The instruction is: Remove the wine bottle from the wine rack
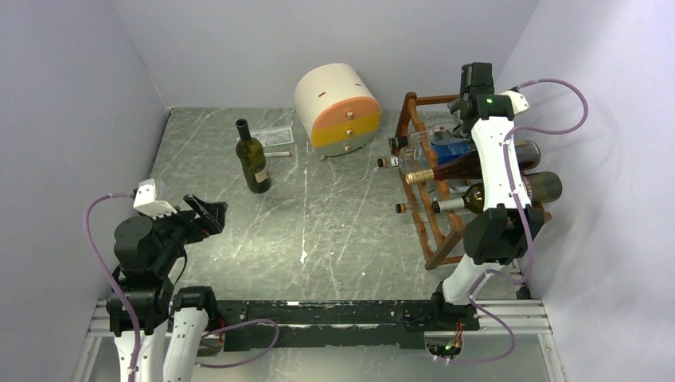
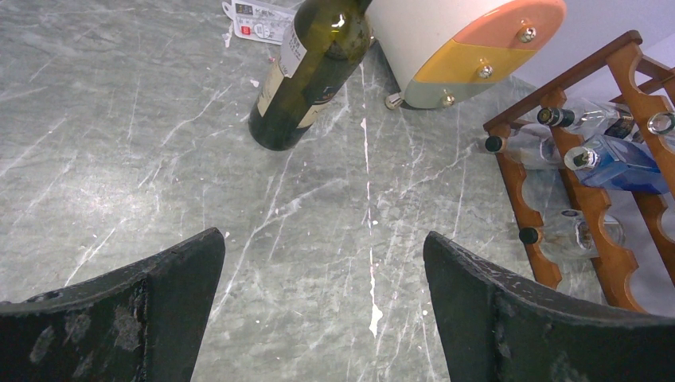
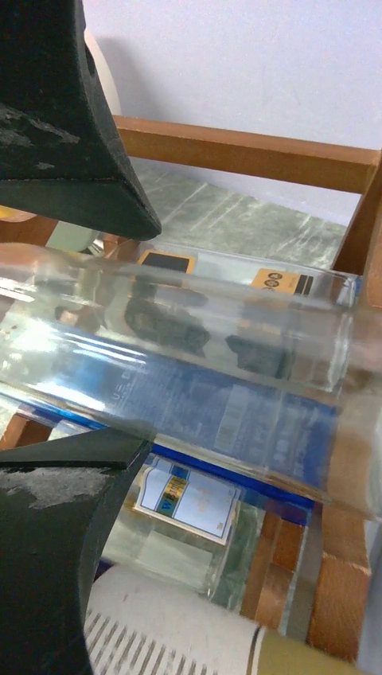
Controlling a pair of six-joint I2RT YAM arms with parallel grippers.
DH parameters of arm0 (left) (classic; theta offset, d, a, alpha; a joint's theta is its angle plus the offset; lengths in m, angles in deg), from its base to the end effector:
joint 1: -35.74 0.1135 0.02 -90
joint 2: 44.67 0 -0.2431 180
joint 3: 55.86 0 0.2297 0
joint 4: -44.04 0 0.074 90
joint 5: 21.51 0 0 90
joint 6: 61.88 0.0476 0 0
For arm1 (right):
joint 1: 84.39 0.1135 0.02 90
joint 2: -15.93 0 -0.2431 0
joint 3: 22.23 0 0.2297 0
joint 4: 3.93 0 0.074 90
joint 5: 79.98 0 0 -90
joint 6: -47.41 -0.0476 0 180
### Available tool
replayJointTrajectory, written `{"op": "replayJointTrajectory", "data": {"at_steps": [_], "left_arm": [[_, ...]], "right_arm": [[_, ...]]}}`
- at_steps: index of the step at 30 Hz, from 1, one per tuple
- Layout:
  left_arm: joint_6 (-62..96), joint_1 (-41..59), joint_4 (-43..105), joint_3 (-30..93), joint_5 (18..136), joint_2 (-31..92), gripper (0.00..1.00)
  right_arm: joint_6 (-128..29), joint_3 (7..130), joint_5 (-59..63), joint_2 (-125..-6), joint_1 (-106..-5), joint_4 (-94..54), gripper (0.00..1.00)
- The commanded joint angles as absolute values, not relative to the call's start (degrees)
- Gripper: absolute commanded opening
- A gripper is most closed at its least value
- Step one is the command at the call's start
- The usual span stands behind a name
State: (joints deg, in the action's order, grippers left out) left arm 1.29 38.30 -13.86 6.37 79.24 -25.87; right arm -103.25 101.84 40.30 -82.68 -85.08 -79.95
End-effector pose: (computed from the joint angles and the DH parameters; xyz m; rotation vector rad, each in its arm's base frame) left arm 0.0739 -0.0056 0.3196 -0.3369 1.8131 -0.4687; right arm 0.3366 -0.0281 0.3637 1.3613 1.8590 -0.1266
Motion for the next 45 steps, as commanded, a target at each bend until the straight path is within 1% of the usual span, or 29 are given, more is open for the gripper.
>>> {"op": "replayJointTrajectory", "data": {"at_steps": [1, 3, 5, 10, 15, 17, 20, 23, 28, 29, 32, 34, 37, 40, 42, 45], "left_arm": [[1.2, 38.7, -12.5, 6.2, 80.6, -26.3, 0.98], [1.2, 38.6, -12.5, 6.1, 80.6, -26.4, 0.98], [1.2, 38.6, -12.6, 6.1, 80.6, -26.4, 0.98], [1.3, 38.6, -12.6, 6.2, 80.6, -26.4, 0.98], [1.3, 38.6, -12.6, 6.1, 80.6, -26.3, 0.98], [1.3, 38.7, -12.6, 6.2, 80.6, -26.3, 0.98], [1.3, 38.7, -12.6, 6.2, 80.6, -26.1, 0.98], [1.3, 38.7, -12.6, 6.2, 80.7, -26.1, 0.98], [1.4, 38.7, -12.5, 6.2, 80.9, -25.8, 0.98], [1.4, 38.7, -12.6, 6.2, 80.9, -25.7, 0.98], [1.7, 38.7, -12.6, 6.2, 81.3, -25.3, 0.98], [2.0, 38.7, -12.6, 6.3, 82.0, -24.9, 0.98], [2.8, 38.6, -12.2, 6.4, 83.3, -24.3, 0.98], [3.9, 37.9, -11.7, 6.6, 85.5, -23.5, 0.98], [4.8, 37.3, -11.0, 6.7, 88.2, -23.0, 0.98], [6.5, 36.2, -9.3, 6.9, 92.9, -22.1, 0.98]], "right_arm": [[-105.2, 100.4, 38.5, -84.6, -85.6, -78.9, 0.9], [-105.3, 100.6, 38.1, -85.0, -85.6, -78.8, 0.9], [-105.7, 100.7, 38.0, -85.2, -85.6, -79.0, 0.87], [-105.8, 98.4, 37.7, -83.5, -85.6, -76.1, 0.69], [-106.8, 97.5, 37.2, -81.1, -85.6, -74.3, 0.56], [-107.1, 97.3, 37.0, -80.0, -85.6, -73.4, 0.48], [-107.2, 96.9, 36.3, -78.2, -85.6, -71.1, 0.34], [-107.0, 96.3, 35.3, -76.0, -85.6, -68.7, 0.23], [-103.9, 93.1, 31.9, -71.1, -85.7, -61.3, 0.02], [-103.2, 92.2, 31.2, -69.8, -85.6, -59.3, 0.0], [-101.0, 87.8, 28.6, -65.0, -85.7, -52.7, 0.0], [-98.4, 83.5, 24.3, -60.5, -85.7, -44.6, 0.0], [-93.2, 74.6, 10.7, -54.5, -85.6, -29.9, 0.0], [-87.8, 67.9, -8.6, -50.6, -85.6, -13.4, 0.0], [-87.4, 67.0, -18.9, -50.5, -85.5, -7.5, 0.0], [-88.2, 64.9, -27.1, -51.2, -83.7, -2.3, 0.0]]}}
